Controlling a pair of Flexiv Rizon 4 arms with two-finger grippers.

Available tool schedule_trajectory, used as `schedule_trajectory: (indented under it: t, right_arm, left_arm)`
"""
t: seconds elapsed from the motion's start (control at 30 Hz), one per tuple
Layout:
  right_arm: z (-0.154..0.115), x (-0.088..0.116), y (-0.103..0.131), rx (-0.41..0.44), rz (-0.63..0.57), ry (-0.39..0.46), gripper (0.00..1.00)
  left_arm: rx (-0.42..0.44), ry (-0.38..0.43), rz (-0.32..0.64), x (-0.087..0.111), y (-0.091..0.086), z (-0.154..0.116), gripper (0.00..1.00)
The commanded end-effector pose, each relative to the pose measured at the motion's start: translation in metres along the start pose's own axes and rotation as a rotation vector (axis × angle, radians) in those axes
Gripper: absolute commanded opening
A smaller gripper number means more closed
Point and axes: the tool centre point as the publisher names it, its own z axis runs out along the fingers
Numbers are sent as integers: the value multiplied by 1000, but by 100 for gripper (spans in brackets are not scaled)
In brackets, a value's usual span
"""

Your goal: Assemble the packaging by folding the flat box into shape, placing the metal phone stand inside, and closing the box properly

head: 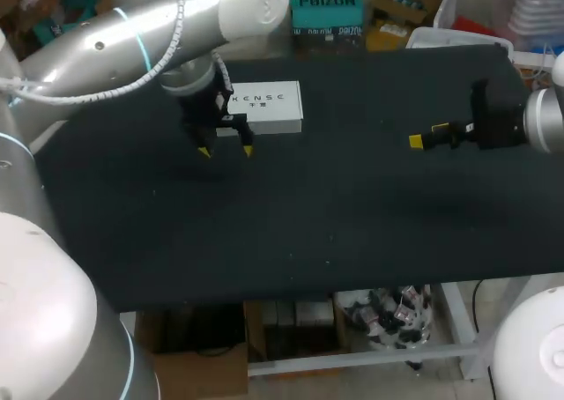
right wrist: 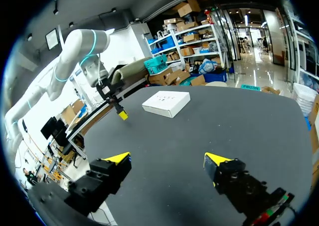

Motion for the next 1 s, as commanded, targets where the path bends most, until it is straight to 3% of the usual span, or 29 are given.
schedule_trajectory:
  t: [0.03, 0.6, 0.73, 1.0]
  right_arm:
    - [-1, -1, 0, -1, 0, 8, 100]
    - [-1, -1, 0, -1, 0, 8, 100]
    - [-1, -1, 0, -1, 0, 8, 100]
    - [-1, -1, 0, -1, 0, 8, 100]
  left_arm:
    - [571, 90, 17, -4, 12, -10, 100]
    - [700, 178, 141, 1, 3, -17, 100]
    - [703, 223, 150, 2, -7, -25, 100]
    - [703, 223, 150, 2, -7, -25, 100]
